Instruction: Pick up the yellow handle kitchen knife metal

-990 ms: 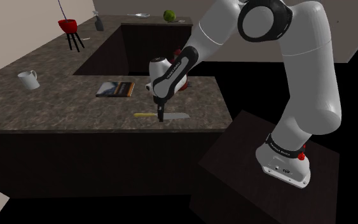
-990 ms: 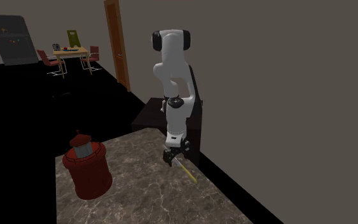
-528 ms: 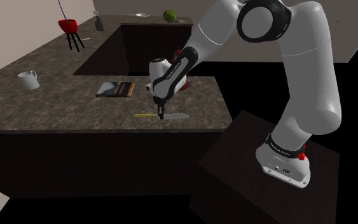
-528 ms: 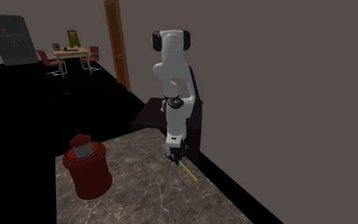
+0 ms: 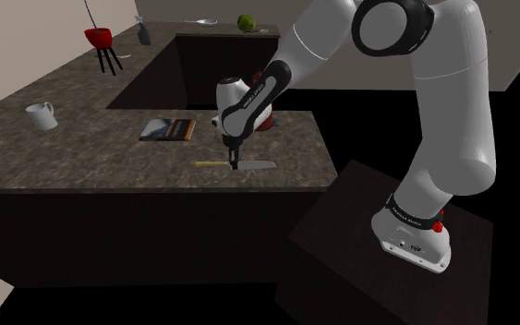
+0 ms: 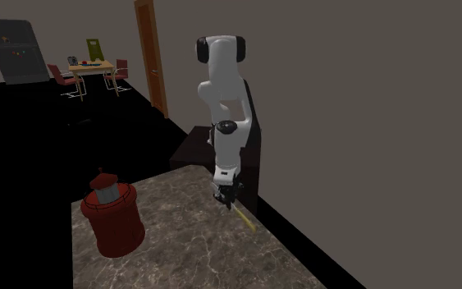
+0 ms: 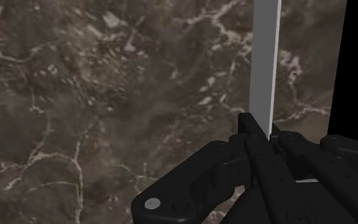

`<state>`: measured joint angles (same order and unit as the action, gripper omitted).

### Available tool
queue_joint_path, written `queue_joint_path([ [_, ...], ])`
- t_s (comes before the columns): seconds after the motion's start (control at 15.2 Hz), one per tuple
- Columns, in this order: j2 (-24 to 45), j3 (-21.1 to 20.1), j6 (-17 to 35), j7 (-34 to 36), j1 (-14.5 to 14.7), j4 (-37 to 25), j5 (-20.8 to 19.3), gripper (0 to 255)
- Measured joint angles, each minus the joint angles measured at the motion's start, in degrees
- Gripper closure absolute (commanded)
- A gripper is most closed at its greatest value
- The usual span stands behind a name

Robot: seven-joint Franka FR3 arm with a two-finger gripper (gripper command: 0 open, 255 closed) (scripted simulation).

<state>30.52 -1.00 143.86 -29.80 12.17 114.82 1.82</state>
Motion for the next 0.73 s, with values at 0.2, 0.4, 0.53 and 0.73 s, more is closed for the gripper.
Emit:
queue_joint_path([
  [0.2, -1.7, 0.0, -1.8, 0.0, -0.1, -0.1, 0.0, 255],
  [0.4, -3.6, 0.0, -3.6, 0.1, 0.0, 0.0, 0.0, 255],
  [0.53, -4.8, 0.0, -4.6, 0.0, -0.1, 0.2, 0.0, 255],
  [0.73, -6.3, 0.0, -6.2, 0.0, -0.1, 0.1, 0.0, 255],
])
